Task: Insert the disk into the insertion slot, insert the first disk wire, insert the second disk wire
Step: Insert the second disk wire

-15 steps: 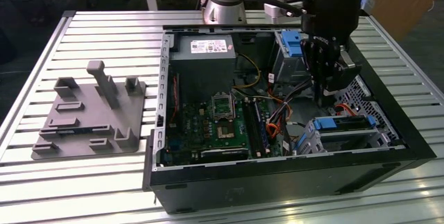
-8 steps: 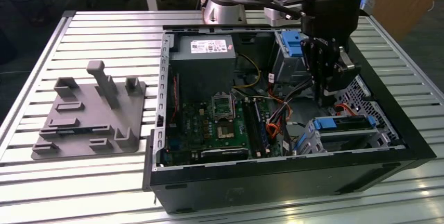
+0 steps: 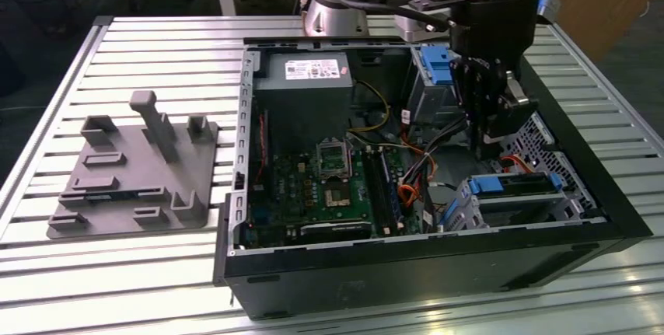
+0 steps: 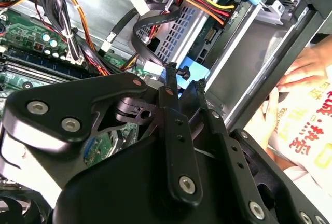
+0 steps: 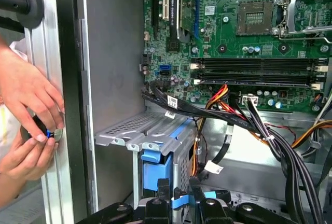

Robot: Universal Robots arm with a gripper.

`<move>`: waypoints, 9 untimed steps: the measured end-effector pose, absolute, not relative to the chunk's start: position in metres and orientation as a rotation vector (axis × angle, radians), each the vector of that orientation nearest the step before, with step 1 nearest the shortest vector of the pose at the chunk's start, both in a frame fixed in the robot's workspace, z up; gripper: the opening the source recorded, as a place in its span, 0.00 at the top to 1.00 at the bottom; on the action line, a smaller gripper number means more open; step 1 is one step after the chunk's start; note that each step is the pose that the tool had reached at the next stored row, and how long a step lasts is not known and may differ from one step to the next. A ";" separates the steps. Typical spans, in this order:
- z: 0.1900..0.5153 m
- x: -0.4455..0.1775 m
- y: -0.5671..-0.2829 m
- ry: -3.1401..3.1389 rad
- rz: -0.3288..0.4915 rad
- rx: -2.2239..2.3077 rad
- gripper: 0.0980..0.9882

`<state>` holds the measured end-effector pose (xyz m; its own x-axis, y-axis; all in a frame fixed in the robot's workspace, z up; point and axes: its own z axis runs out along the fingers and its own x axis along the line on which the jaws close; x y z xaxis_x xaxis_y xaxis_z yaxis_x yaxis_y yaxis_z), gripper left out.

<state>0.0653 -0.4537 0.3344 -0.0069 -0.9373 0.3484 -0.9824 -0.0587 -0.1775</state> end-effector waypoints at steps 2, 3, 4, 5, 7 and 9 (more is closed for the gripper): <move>0.334 0.065 -0.454 -2.072 0.577 2.124 0.78; 0.334 0.065 -0.454 -2.074 0.576 2.123 0.78; 0.334 0.065 -0.454 -2.074 0.576 2.122 0.78; 0.334 0.065 -0.454 -2.075 0.576 2.122 0.78; 0.333 0.065 -0.454 -2.078 0.574 2.122 0.78; 0.333 0.065 -0.454 -2.080 0.571 2.124 0.78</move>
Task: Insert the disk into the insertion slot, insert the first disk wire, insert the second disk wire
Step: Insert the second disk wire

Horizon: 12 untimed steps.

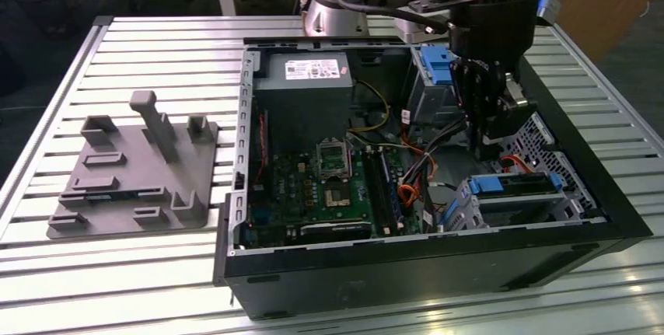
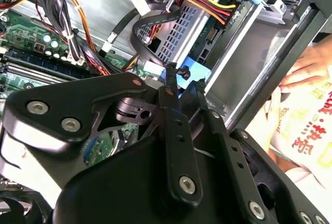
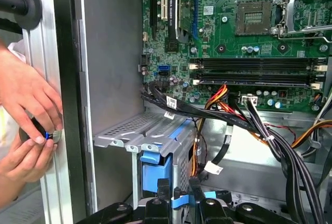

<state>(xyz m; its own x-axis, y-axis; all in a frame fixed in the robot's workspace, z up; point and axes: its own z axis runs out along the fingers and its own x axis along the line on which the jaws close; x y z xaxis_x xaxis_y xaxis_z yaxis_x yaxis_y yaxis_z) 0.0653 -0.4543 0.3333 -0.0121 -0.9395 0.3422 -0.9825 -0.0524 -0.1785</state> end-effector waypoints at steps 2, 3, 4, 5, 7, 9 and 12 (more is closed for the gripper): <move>0.333 0.065 -0.454 -2.085 0.566 2.128 0.78; 0.333 0.065 -0.454 -2.092 0.560 2.132 0.78; 0.333 0.065 -0.454 -2.098 0.554 2.137 0.78; 0.333 0.065 -0.454 -2.105 0.547 2.141 0.78; 0.333 0.065 -0.455 -2.114 0.537 2.148 0.80; 0.333 0.065 -0.455 -2.117 0.533 2.150 0.88; 0.333 0.065 -0.455 -2.122 0.526 2.154 0.88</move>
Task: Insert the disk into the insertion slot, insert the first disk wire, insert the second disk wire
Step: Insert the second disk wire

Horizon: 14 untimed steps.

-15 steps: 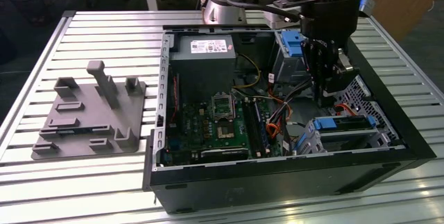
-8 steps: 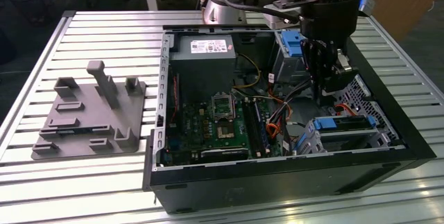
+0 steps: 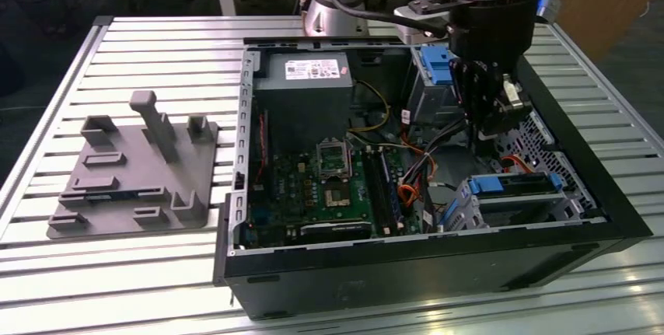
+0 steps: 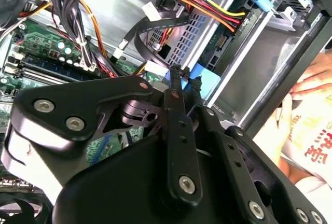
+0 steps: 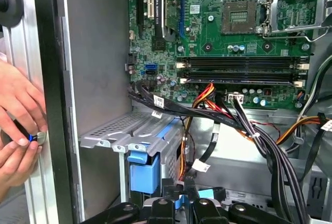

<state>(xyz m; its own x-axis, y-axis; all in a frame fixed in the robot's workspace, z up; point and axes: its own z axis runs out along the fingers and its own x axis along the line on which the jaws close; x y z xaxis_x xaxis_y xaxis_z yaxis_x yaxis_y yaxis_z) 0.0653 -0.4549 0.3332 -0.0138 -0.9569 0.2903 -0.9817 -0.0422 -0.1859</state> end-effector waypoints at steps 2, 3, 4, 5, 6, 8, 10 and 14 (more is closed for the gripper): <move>0.333 0.065 -0.455 -2.125 0.522 2.156 0.88; 0.333 0.065 -0.455 -2.126 0.521 2.156 0.88; 0.333 0.065 -0.455 -2.127 0.520 2.157 0.88; 0.333 0.065 -0.455 -2.128 0.518 2.158 0.88; 0.333 0.065 -0.456 -2.129 0.517 2.158 0.88; 0.333 0.065 -0.456 -2.131 0.515 2.159 0.88; 0.333 0.065 -0.456 -2.132 0.513 2.160 0.88; 0.333 0.065 -0.456 -2.134 0.511 2.162 0.95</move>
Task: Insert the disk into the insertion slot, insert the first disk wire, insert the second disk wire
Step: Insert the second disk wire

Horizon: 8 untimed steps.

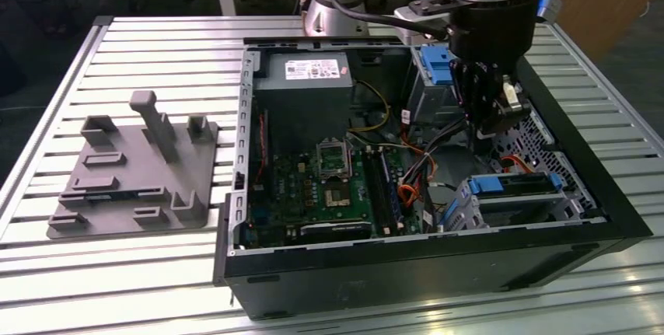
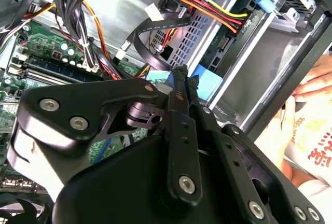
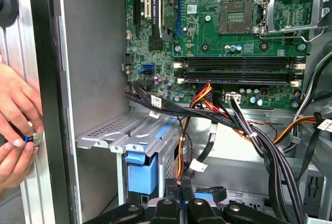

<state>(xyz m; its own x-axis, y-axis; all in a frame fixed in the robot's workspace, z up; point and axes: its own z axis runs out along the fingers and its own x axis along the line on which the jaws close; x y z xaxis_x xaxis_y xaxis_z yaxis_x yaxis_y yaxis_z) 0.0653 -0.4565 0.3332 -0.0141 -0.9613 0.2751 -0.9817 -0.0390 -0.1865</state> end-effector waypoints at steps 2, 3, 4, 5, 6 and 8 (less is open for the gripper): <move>0.333 0.065 -0.457 -2.135 0.510 2.162 0.95; 0.333 0.065 -0.457 -2.135 0.510 2.162 0.95; 0.333 0.065 -0.457 -2.135 0.510 2.162 0.95; 0.333 0.065 -0.457 -2.135 0.510 2.162 0.95; 0.333 0.065 -0.457 -2.135 0.510 2.162 0.95; 0.333 0.065 -0.457 -2.135 0.510 2.162 0.95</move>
<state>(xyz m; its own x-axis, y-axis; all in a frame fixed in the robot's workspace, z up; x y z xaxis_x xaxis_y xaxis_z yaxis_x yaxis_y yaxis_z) 0.0653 -0.4566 0.3332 -0.0142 -0.9616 0.2740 -0.9817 -0.0387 -0.1866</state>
